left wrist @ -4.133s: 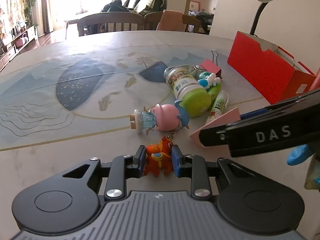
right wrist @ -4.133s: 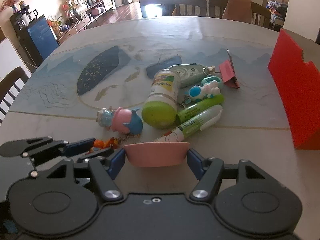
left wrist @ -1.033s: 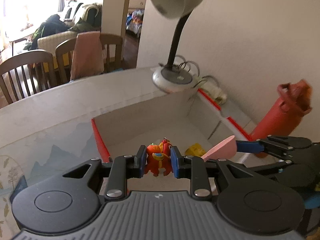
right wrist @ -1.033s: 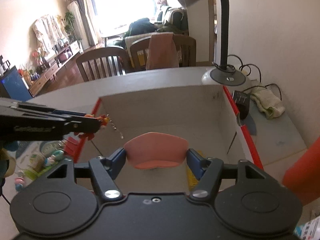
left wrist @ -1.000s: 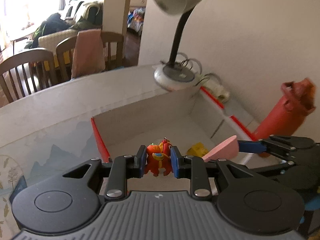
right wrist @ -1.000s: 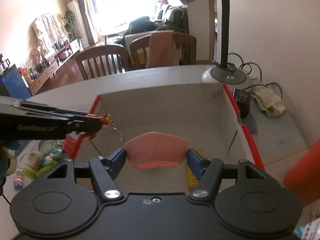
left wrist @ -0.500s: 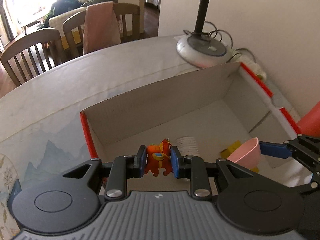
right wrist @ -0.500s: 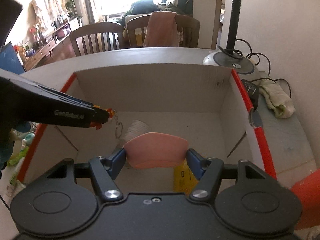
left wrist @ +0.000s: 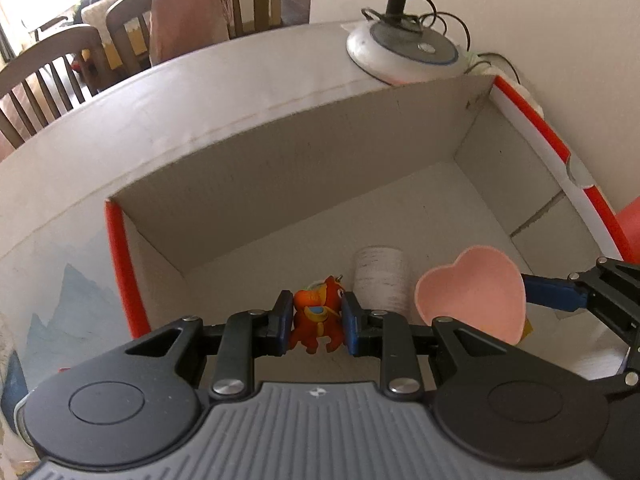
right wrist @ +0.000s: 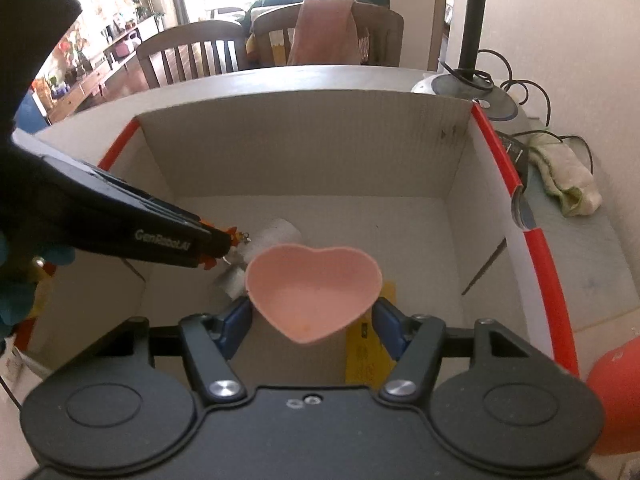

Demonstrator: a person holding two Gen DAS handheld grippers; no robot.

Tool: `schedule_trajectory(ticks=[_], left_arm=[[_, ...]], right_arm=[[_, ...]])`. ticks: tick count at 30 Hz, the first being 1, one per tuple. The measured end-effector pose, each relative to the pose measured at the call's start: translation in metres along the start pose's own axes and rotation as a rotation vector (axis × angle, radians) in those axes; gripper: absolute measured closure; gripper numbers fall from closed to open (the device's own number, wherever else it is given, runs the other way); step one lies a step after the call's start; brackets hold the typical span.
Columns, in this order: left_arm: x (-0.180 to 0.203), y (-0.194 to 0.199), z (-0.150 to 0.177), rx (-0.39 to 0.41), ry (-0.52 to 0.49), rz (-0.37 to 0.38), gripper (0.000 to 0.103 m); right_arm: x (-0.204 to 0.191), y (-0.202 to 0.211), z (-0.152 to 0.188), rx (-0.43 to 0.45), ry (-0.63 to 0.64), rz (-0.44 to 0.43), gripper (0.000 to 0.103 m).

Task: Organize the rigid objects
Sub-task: 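Carry the pink dish and orange toy with both tools into the red box, then open the right tool to drop the pink dish while the left tool releases the orange toy, then withdraw both open tools from the red box toward the item pile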

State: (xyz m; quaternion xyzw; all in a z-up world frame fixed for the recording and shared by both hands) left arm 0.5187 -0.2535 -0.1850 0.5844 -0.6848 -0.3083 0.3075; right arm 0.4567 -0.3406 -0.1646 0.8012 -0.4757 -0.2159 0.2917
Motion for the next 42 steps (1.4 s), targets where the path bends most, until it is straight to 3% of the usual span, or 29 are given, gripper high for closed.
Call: schedule_trajectory(ticks=[9, 18, 38, 42], left_arm=[[0.004, -0.006, 0.015, -0.076, 0.017, 0.026, 0.077], [0.005, 0.005, 0.022, -0.063, 0.015, 0.019, 0.077], [-0.003, 0.081, 0.016, 0.112, 0.055, 0.021, 0.077], [-0.008, 0.099, 0.020, 0.143, 0.080, 0.034, 0.077]], right_arm=[[0.003, 0.005, 0.016, -0.044, 0.017, -0.013, 0.039], [0.006, 0.016, 0.010, -0.027, 0.003, -0.017, 0.036], [-0.009, 0.064, -0.022, 0.083, -0.045, -0.069, 0.029], [-0.021, 0.077, -0.029, 0.115, -0.040, -0.078, 0.022]])
Point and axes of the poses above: each gripper's, at about its wrist camera, not at the fingertips, and y roughly against the way its jaws point, x to its right, z to its underside, the point moved 7 cm from there along -y, roughly the way its jaws point, and after that the axes turned 14 degrees about x, right-handed, at the moved point
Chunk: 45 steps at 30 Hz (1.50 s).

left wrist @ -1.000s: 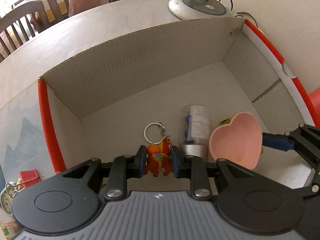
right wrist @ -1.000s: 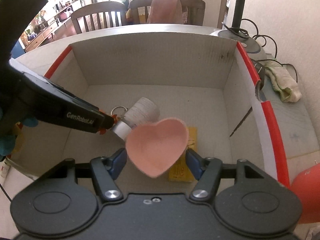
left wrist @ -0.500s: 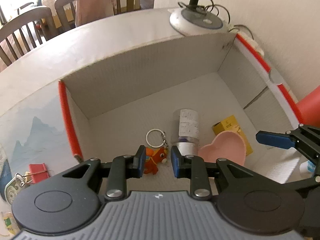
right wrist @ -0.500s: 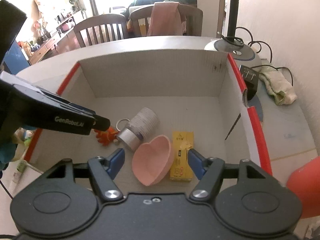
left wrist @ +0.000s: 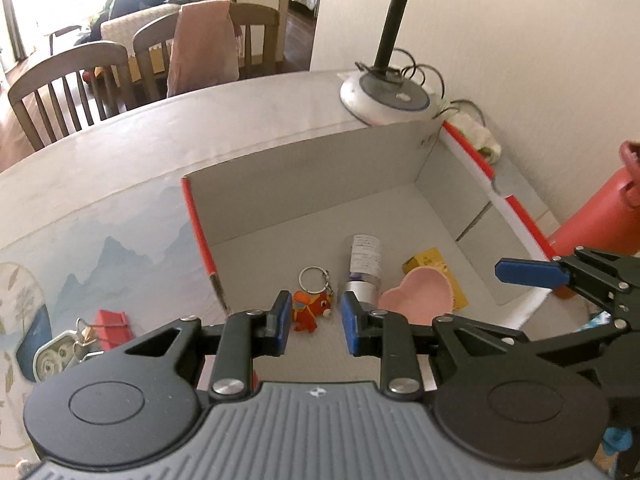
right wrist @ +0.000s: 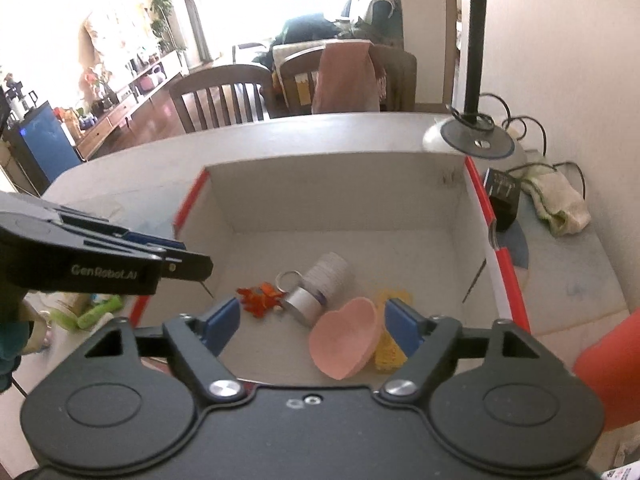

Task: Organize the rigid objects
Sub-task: 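Withdraw both open tools from the red box toward the item pile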

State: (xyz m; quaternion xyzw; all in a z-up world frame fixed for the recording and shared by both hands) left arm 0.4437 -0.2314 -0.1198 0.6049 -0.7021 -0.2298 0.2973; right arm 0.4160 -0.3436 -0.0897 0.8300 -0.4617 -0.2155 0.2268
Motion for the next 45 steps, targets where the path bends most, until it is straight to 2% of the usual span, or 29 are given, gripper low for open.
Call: schedule_trajectory(ticks=[9, 18, 23, 25, 33, 37, 41, 43, 45], left_arm=[[-0.017, 0.051, 0.005, 0.087, 0.014, 0.036, 0.077], [-0.051, 0.107, 0.026, 0.141, 0.007, 0.065, 0.076], [-0.072, 0.138, 0.039, 0.175, -0.006, 0.065, 0.066], [-0.081, 0.152, 0.046, 0.193, -0.003, 0.070, 0.045], [-0.125, 0.198, 0.069, 0.231, 0.016, 0.064, 0.043], [-0.155, 0.216, 0.082, 0.247, 0.041, 0.042, 0.035], [-0.186, 0.227, 0.097, 0.249, 0.065, 0.004, 0.032], [-0.201, 0.231, 0.107, 0.251, 0.077, -0.012, 0.026], [-0.213, 0.234, 0.116, 0.251, 0.079, -0.031, 0.025]], right_arm=[[-0.034, 0.026, -0.007, 0.044, -0.007, -0.004, 0.019], [-0.087, 0.048, -0.002, 0.083, -0.042, -0.006, 0.017], [-0.124, 0.055, 0.001, 0.101, -0.048, -0.010, 0.016], [-0.139, 0.056, 0.003, 0.105, -0.050, -0.016, 0.016], [-0.190, 0.061, 0.014, 0.113, -0.035, -0.032, 0.015], [-0.212, 0.060, 0.022, 0.113, -0.023, -0.038, 0.014], [-0.228, 0.053, 0.030, 0.100, -0.022, -0.040, 0.014], [-0.236, 0.049, 0.035, 0.092, -0.016, -0.035, 0.014], [-0.244, 0.045, 0.040, 0.080, -0.012, -0.035, 0.014]])
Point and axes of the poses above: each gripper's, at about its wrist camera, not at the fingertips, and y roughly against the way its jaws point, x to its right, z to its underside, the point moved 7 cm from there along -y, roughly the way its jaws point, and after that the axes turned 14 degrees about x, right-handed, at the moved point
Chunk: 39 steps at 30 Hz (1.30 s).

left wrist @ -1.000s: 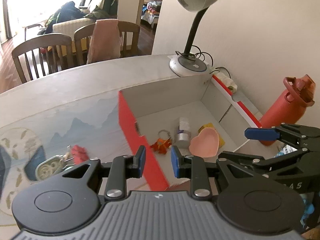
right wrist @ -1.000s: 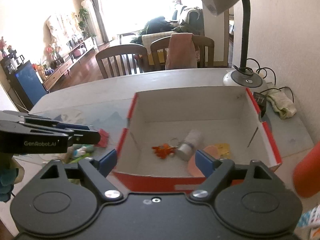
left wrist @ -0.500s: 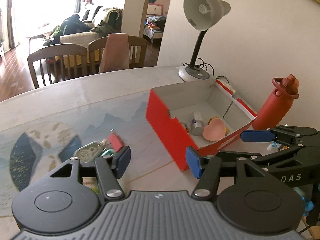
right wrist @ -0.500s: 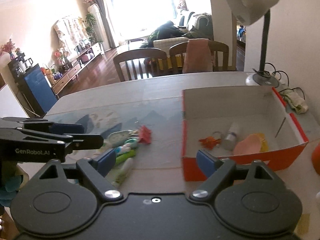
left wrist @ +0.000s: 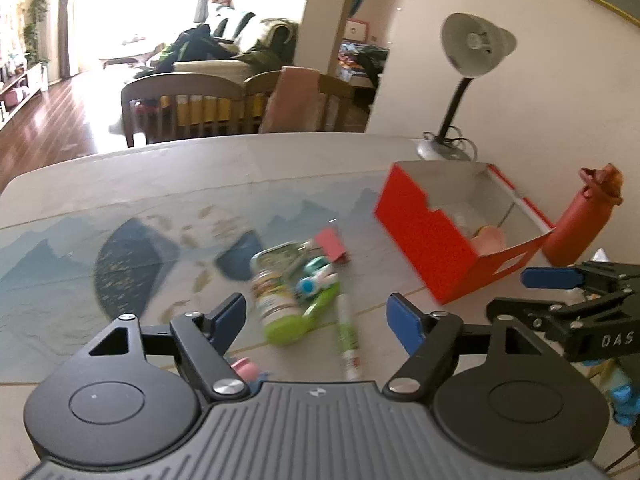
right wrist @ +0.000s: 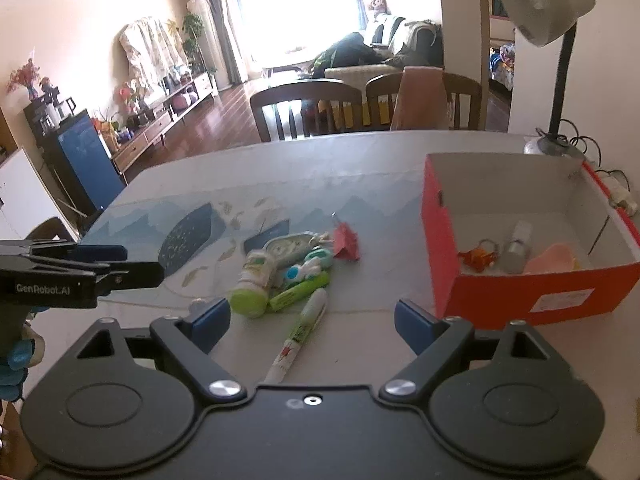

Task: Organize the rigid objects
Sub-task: 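Withdraw both open tools from the red box toward the item pile, then move the right tool toward the green glue stick while the left tool approaches the pink pig figure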

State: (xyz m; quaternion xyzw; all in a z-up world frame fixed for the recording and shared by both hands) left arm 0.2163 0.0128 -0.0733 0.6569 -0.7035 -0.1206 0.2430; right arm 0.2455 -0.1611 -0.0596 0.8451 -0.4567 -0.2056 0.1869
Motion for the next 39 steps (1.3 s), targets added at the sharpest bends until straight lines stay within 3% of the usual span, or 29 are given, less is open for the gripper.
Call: schedule_trajectory(ticks=[14, 18, 30, 39], left_arm=[[-0.049, -0.011, 0.060, -0.042, 0.037, 0.022, 0.017], [-0.058, -0.025, 0.073, -0.048, 0.066, 0.049, 0.000], [-0.078, -0.058, 0.101, -0.072, -0.001, 0.129, 0.000], [-0.079, -0.078, 0.109, -0.079, -0.041, 0.131, 0.000]], right_arm=[[-0.032, -0.041, 0.043, -0.110, 0.024, 0.010, 0.016], [-0.030, -0.058, 0.055, -0.147, 0.024, 0.029, 0.017], [-0.024, -0.098, 0.079, -0.225, 0.025, 0.093, 0.020], [-0.021, -0.125, 0.089, -0.252, 0.039, 0.130, 0.027]])
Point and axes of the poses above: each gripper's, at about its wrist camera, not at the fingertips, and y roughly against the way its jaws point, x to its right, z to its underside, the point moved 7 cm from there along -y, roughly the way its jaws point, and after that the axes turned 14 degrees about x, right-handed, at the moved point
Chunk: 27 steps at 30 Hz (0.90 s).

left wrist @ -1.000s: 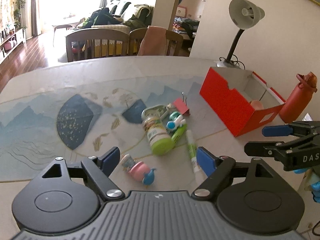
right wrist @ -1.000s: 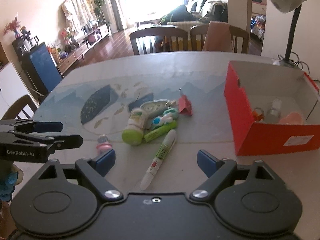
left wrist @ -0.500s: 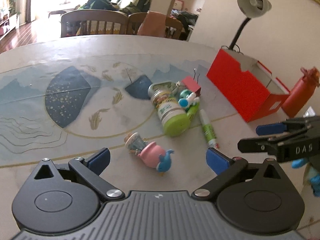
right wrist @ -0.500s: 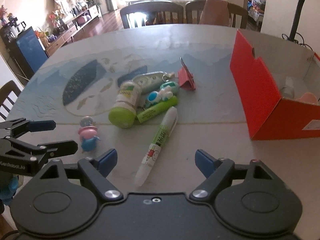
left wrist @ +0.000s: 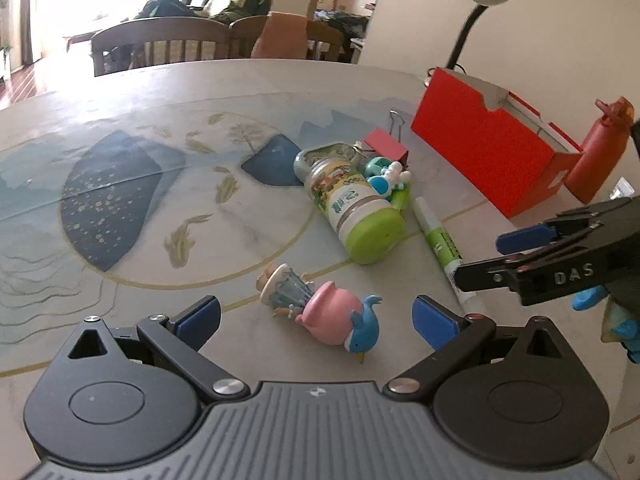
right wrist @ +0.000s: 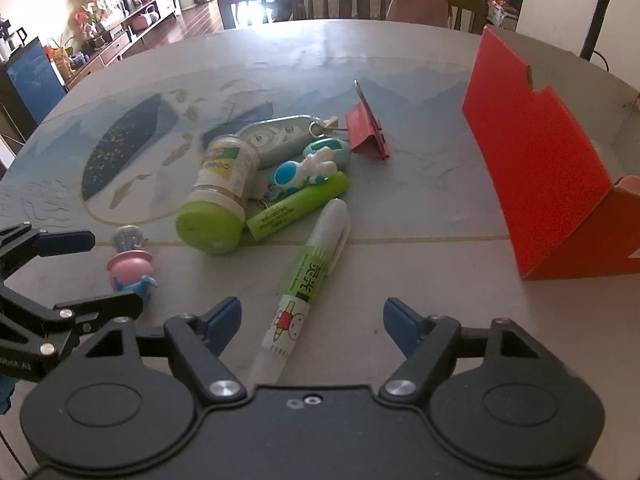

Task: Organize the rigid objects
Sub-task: 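Move the right tool toward the green glue stick while the left tool approaches the pink pig figure, then grasp the white-green glue stick with the right tool while the left tool grasps the pink pig figure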

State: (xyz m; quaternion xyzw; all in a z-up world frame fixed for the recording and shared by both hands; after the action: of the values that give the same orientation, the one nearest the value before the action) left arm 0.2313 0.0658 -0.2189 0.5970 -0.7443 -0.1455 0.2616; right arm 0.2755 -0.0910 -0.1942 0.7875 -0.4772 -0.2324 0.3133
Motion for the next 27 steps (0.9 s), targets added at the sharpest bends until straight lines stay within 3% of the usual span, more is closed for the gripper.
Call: schedule_trajectory(ticks=[17, 27], left_arm=[[0.003, -0.022, 0.002, 0.007, -0.060, -0.006, 0.002], [0.006, -0.022, 0.004, 0.003, -0.103, -0.053, 0.027]], right_arm=[[-0.004, -0.019, -0.005, 0.009, 0.023, 0.000, 0.045], [-0.007, -0.021, -0.006, 0.024, 0.070, 0.034, 0.062]])
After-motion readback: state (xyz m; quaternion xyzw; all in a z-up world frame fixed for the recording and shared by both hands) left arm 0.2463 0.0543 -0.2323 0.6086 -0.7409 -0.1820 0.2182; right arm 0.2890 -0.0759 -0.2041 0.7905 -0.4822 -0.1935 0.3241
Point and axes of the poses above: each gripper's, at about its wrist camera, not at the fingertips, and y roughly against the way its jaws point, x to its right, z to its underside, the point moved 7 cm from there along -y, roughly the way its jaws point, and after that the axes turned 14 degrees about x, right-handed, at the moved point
